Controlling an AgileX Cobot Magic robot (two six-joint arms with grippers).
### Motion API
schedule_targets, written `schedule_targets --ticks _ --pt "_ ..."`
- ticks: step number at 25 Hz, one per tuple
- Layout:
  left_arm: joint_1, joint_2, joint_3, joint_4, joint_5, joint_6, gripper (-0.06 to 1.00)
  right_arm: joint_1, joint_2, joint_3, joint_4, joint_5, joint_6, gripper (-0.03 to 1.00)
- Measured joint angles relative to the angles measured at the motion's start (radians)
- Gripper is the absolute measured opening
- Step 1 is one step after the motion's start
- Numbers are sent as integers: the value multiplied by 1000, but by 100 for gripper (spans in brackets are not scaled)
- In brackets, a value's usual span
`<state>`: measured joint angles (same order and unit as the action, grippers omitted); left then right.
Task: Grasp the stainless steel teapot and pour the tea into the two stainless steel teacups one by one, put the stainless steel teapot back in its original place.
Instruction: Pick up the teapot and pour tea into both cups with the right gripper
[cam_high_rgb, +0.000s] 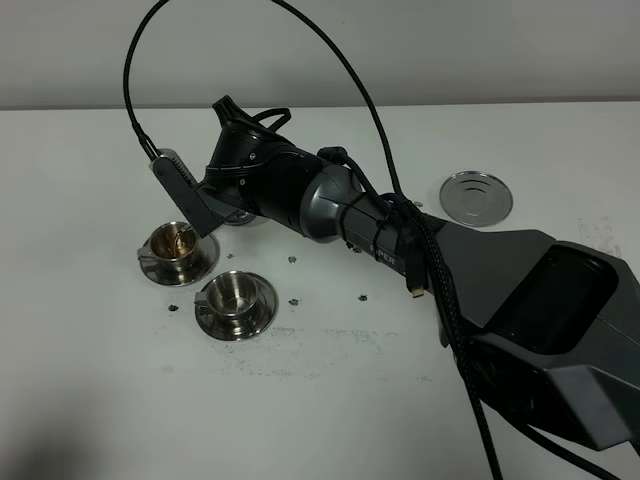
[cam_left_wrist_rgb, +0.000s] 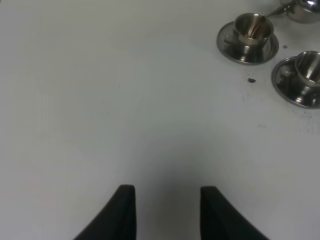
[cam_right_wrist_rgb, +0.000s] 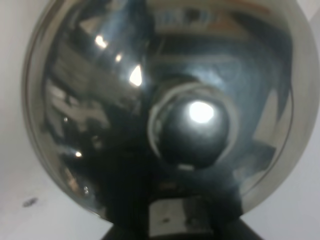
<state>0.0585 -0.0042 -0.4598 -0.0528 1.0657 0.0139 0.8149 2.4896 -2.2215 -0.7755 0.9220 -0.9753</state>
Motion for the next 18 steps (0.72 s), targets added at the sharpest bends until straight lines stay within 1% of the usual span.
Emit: schedule_targets --ticks 14,18 --pt "0 0 0 0 0 0 36 7 0 0 -86 -1 0 18" --pt "0 0 0 0 0 0 36 15 0 0 -97 -1 0 18"
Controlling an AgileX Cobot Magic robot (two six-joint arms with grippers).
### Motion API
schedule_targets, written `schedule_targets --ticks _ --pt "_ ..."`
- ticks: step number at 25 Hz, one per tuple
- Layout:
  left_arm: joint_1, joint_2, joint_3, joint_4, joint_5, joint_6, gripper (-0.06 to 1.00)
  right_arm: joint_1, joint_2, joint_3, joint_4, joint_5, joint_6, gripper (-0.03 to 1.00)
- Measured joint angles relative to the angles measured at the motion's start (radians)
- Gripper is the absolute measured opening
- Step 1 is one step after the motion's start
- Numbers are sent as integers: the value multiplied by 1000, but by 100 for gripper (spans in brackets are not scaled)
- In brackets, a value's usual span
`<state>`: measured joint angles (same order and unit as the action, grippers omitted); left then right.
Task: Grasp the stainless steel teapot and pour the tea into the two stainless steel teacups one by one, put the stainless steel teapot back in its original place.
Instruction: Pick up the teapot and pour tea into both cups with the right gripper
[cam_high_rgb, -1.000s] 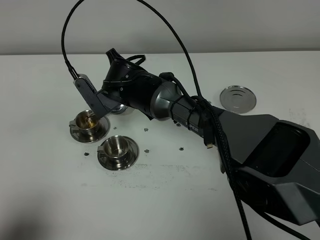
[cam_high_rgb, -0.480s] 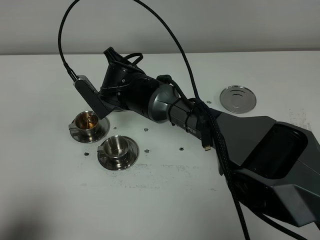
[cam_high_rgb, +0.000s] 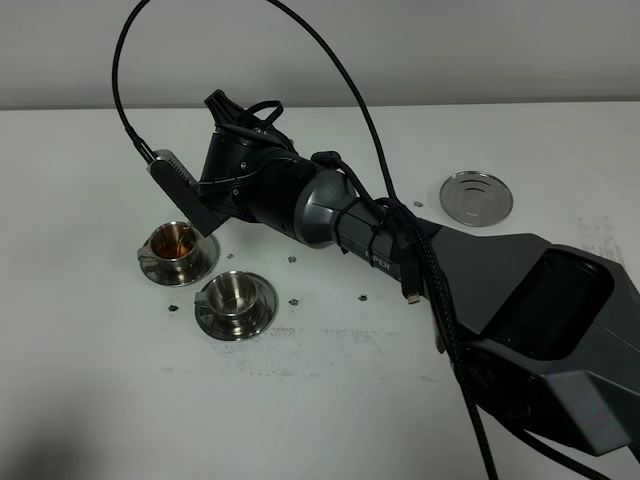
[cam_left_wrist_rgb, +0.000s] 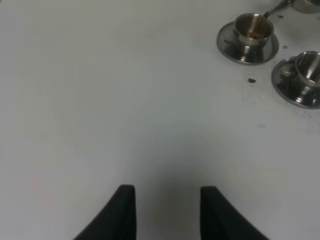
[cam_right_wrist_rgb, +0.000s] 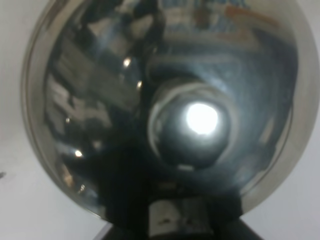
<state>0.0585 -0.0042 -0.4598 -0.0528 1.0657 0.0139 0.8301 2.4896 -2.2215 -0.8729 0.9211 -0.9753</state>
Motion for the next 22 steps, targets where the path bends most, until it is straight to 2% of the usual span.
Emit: schedule_targets --ticks 22 --pt "0 0 0 0 0 0 36 11 0 0 -34 -3 1 18"
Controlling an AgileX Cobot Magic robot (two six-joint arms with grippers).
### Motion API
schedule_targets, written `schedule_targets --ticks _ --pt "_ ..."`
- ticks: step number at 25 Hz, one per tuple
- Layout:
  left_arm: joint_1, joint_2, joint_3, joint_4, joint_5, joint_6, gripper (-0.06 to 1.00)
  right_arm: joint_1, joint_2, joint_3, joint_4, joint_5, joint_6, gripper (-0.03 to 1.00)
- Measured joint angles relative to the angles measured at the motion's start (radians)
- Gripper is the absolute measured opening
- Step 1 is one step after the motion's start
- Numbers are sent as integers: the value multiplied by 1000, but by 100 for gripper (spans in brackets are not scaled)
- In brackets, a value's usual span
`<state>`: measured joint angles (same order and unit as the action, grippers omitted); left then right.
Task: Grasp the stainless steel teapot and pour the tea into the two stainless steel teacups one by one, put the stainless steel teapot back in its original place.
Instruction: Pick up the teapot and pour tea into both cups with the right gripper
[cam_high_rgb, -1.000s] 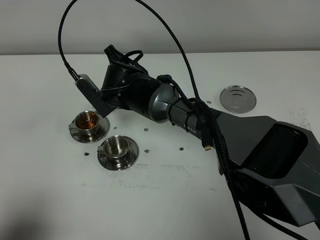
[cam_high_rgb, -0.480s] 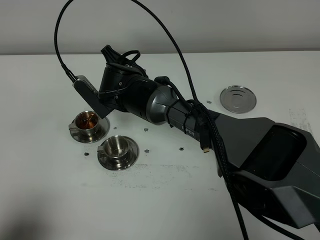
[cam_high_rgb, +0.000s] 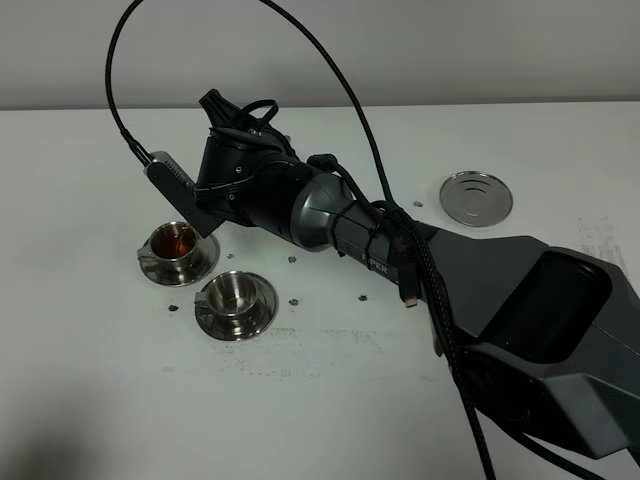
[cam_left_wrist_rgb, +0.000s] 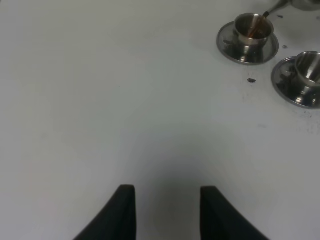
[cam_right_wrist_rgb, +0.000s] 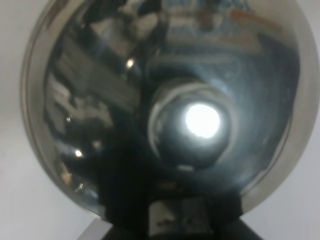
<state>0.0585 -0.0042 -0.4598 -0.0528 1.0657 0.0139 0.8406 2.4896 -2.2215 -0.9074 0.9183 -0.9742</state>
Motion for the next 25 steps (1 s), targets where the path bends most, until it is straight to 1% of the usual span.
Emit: schedule_targets --ticks 11,25 --pt "0 0 0 0 0 0 36 1 0 0 -23 -6 10 18" --pt "0 0 0 0 0 1 36 1 0 0 -28 -6 10 18"
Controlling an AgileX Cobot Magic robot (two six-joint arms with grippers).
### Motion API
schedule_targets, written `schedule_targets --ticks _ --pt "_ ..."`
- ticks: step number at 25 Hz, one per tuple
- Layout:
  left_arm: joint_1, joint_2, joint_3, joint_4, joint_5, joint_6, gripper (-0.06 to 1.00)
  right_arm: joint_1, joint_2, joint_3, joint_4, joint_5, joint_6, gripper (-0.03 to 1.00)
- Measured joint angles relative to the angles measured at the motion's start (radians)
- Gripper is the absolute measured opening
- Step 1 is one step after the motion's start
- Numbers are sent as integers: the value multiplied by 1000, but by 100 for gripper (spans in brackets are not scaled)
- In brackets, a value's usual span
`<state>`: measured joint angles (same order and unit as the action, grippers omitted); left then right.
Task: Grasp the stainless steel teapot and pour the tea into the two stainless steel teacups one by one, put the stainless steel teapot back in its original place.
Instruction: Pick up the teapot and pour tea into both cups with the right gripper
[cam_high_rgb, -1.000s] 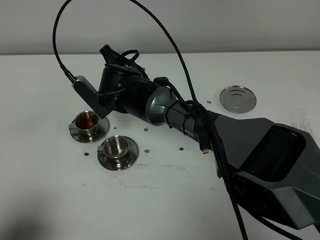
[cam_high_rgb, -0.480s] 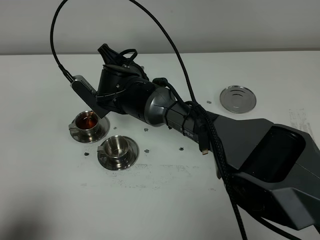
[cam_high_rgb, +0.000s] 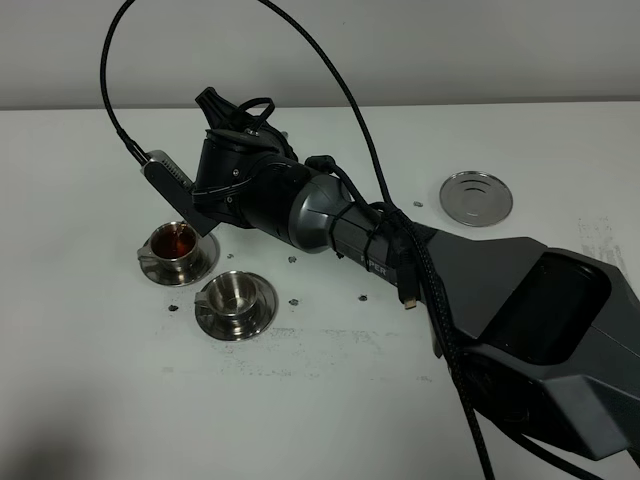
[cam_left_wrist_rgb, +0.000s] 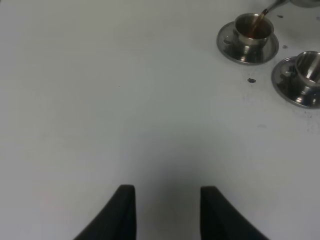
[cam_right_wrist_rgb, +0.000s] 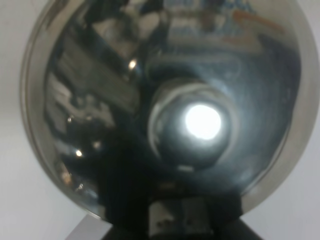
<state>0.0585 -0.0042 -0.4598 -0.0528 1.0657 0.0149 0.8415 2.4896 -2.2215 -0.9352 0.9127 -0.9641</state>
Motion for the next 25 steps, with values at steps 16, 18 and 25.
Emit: schedule_targets --ticks 16,18,25 --pt "0 0 0 0 0 0 36 0 0 0 36 2 8 18" --pt "0 0 0 0 0 0 36 0 0 0 73 2 9 18" --pt "0 0 0 0 0 0 36 0 -16 0 137 21 27 18"
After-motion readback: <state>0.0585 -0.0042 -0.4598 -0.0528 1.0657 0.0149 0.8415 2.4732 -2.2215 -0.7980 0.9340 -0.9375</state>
